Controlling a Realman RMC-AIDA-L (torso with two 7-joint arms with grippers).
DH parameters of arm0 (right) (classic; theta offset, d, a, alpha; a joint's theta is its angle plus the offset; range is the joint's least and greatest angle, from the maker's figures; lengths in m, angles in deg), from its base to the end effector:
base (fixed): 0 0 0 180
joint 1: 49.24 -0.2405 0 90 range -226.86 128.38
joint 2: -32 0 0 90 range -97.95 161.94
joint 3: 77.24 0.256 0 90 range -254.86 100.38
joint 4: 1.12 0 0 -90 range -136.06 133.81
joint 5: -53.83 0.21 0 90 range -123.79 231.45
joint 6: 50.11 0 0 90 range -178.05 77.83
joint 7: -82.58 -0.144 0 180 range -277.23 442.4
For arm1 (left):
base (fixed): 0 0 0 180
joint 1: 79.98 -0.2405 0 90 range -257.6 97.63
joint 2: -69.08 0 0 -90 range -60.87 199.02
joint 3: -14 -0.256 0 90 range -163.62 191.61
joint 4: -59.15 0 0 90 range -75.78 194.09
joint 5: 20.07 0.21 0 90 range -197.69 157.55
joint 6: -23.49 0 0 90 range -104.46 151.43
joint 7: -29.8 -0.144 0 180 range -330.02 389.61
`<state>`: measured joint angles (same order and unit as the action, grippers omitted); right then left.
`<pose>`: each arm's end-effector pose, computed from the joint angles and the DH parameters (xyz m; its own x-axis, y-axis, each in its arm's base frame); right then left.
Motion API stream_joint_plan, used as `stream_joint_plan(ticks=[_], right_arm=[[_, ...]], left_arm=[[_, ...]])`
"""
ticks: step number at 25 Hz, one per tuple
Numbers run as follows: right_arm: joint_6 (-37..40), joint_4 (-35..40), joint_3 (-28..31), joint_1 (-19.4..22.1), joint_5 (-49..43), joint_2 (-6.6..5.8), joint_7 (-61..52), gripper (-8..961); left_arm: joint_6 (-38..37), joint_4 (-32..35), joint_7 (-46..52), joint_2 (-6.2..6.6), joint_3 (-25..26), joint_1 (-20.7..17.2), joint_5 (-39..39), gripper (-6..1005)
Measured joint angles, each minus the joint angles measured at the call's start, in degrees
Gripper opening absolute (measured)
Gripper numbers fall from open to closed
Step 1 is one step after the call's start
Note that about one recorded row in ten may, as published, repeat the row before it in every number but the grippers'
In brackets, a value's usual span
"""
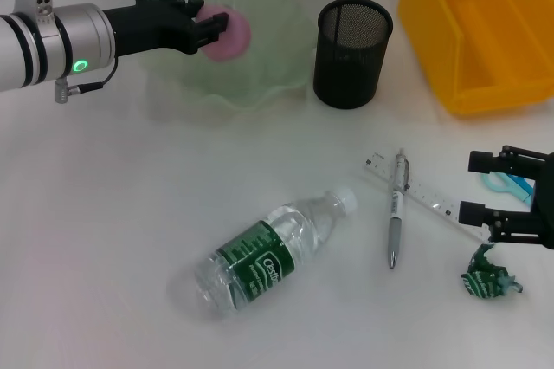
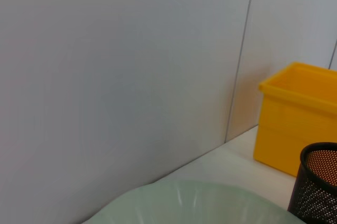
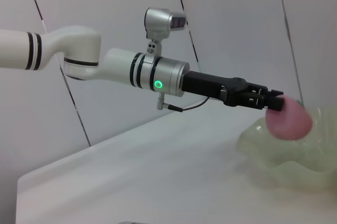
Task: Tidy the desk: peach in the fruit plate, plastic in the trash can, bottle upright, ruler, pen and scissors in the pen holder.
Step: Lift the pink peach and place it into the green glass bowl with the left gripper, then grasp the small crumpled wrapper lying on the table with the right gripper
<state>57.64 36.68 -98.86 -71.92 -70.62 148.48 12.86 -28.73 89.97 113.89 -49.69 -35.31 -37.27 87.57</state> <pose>0.3111 0.2601 0.0430 0.7538 -0.3140 -0.5773 -0.4551 -0.8831 -0.1139 -0.2292 0.4349 -0.0162 0.8228 0.3413 0.4544 0.5487 -0.6852 -0.4790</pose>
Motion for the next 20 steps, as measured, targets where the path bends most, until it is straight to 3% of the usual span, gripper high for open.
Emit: stream_joint_plan(ticks=[6, 12, 14, 15, 16, 17, 20], right_arm=[[0.11, 0.55, 0.00, 0.01, 0.41, -0.32, -2.00, 817], [0.96, 1.95, 0.07, 0.00, 1.43, -0.78, -4.45, 817], [3.58, 7.14, 0.02, -0.12, 3.63, -0.98, -10.18, 817], [3.58, 7.14, 0.02, -0.12, 3.63, -0.98, -10.18, 817], [6.13, 14.17, -0.42, -0.76, 5.23, -1.38, -18.04, 817], [6.13, 14.17, -0.42, -0.76, 5.23, -1.38, -18.04, 817], [9.54, 25.80, -3.21, -2.58, 4.41, -2.40, -30.62, 817]], left_arm=[[-4.10, 1.30, -0.59, 0.20, 0.00, -0.87, -0.98, 541], [-9.34, 3.57, -1.82, 0.22, 0.00, -2.76, -2.24, 709], [-17.36, 4.75, -7.70, 0.13, 0.00, -5.78, -7.03, 765], [-17.36, 4.75, -7.70, 0.13, 0.00, -5.78, -7.03, 776], [-22.19, 4.71, -11.78, 0.24, 0.01, -7.66, -10.32, 787], [-22.19, 4.71, -11.78, 0.24, 0.01, -7.66, -10.32, 798], [-27.53, 4.73, -15.91, 0.46, 0.00, -10.29, -11.94, 832]])
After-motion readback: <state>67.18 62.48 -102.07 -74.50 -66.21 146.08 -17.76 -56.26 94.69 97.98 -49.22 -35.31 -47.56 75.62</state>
